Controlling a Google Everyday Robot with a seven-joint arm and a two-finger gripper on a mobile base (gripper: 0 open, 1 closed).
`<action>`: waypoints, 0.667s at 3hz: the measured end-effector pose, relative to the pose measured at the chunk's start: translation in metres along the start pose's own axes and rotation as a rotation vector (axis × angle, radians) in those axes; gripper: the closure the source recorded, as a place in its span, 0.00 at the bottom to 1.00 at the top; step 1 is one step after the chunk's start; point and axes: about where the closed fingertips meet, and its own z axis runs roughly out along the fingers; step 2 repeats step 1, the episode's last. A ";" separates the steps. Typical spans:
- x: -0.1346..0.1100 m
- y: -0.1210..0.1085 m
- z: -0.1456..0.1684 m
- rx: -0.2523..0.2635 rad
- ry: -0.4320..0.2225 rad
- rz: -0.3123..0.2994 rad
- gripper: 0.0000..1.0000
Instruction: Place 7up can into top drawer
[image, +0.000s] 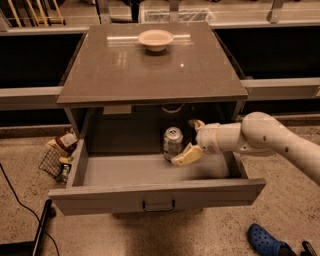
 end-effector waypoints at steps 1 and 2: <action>-0.013 -0.004 -0.033 0.007 -0.041 -0.014 0.00; -0.013 -0.004 -0.033 0.007 -0.041 -0.014 0.00</action>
Offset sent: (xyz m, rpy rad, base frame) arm 0.0000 0.0000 0.0000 0.0000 0.0000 0.0000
